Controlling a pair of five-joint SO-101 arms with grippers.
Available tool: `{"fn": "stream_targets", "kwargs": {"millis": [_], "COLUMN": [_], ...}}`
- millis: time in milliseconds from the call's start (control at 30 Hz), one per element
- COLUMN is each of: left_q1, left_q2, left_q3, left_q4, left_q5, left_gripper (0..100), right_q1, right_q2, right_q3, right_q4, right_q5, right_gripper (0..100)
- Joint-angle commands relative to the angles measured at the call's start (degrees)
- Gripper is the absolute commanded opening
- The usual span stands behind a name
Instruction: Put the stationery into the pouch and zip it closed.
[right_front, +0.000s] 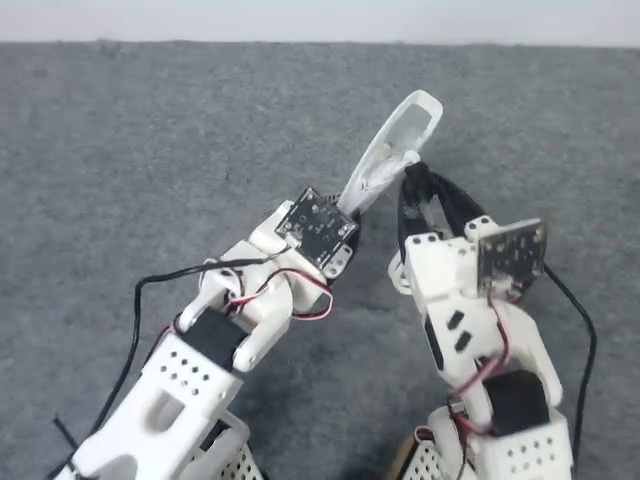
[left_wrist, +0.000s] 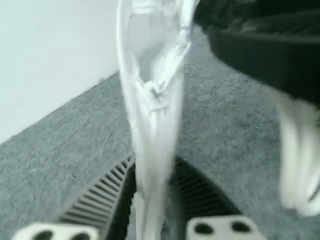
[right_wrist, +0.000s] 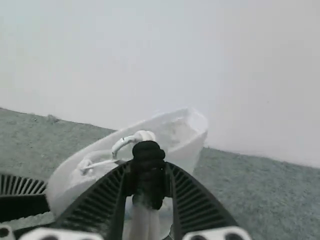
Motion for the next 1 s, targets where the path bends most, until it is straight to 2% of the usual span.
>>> {"fn": "stream_targets", "kwargs": {"millis": [0, 233, 333, 700, 967], "left_q1": [0.09, 2.29, 3.6, 3.43, 4.75], "left_q2": [-8.35, -14.59, -14.59, -14.59, -14.51], "left_q3": [2.07, 2.42, 2.51, 6.2, 8.57], "left_q4": [-0.09, -0.26, -0.7, -8.44, -11.43], "left_q5": [0.7, 0.79, -2.29, -3.16, -3.16], "left_gripper": [21, 21, 21, 21, 9], "right_q1": [-2.15, -5.41, -6.64, -8.31, -8.31], "right_q2": [-5.76, -7.52, -7.52, -7.52, -7.52], "right_q3": [-3.96, -3.96, -3.96, -3.96, -3.96], "right_q4": [4.18, 8.22, 9.54, 10.95, 10.95], "right_q5": [1.67, 1.76, 1.76, 1.76, 1.58], "right_gripper": [0.6, 0.6, 0.6, 0.6, 0.6]}}
